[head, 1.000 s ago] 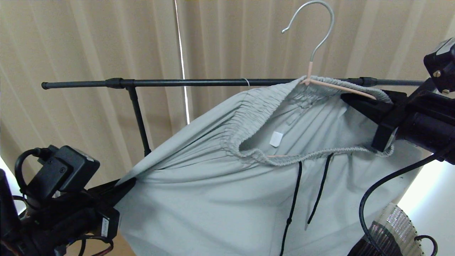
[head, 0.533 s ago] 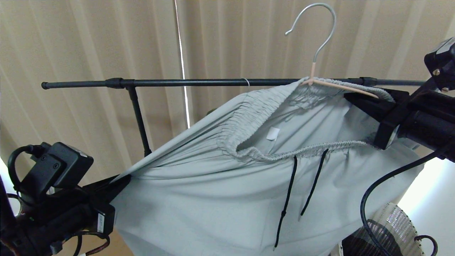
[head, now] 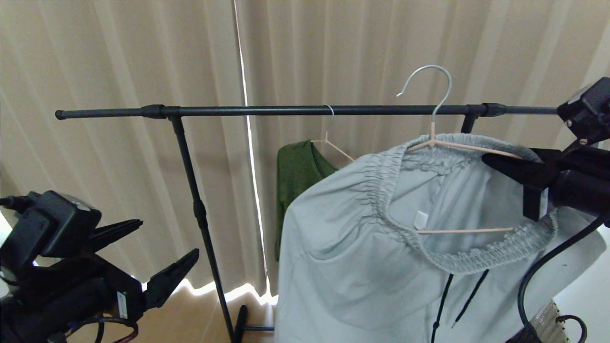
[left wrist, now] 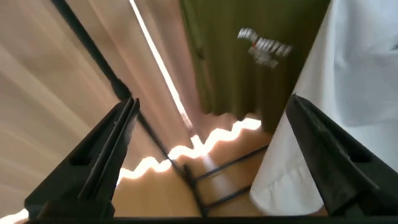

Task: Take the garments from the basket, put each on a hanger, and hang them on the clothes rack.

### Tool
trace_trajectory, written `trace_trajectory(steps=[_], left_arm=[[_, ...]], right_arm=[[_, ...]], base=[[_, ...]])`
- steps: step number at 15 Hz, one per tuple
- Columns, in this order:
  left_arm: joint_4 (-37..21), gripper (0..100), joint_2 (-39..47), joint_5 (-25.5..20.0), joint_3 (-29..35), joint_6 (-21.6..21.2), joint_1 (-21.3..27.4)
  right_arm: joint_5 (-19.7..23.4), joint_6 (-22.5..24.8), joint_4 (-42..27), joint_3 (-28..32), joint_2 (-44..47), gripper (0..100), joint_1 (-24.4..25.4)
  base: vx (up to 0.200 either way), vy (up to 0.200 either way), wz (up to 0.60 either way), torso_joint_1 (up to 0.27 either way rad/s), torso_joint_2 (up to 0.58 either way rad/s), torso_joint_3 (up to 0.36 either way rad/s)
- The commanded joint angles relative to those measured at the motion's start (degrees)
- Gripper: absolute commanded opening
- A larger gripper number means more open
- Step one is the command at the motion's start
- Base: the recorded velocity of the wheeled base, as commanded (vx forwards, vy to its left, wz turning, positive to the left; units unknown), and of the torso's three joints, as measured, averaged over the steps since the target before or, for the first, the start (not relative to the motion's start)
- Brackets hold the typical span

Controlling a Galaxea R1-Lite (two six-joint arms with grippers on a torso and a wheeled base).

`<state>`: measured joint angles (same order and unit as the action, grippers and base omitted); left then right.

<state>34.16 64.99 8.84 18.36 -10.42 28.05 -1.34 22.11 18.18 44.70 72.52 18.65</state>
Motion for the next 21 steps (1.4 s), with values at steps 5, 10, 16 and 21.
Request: trace_trajectory(steps=[5,10,16,21], left_arm=[[-0.1,100,-8.0,0.0,-7.8,7.4,-2.5],[-0.1,100,-8.7,0.0,-8.4,7.3,-2.7],[0.1,100,-8.7,-1.6,-7.9,7.5,-2.3],[-0.1,100,-9.0,-2.9,-6.3,8.8,-2.6]], right_arm=[[-0.4,0.1,-15.5,0.2,-8.7,0,-14.1],[-9.9,0.1,-24.9,0.3,-13.1,0,-25.4],[-11.5,0.1,-24.5,0.2,-11.8,0,-33.5],[-11.1,-0.1,-19.5,0.8,-7.6,0,-32.6]], base=[[0.000,0.000,0.00,0.000,0.00,0.000],[0.000,0.000,0.00,0.000,0.00,0.000],[0.000,0.000,0.00,0.000,0.00,0.000],[0.000,0.000,0.00,0.000,0.00,0.000]])
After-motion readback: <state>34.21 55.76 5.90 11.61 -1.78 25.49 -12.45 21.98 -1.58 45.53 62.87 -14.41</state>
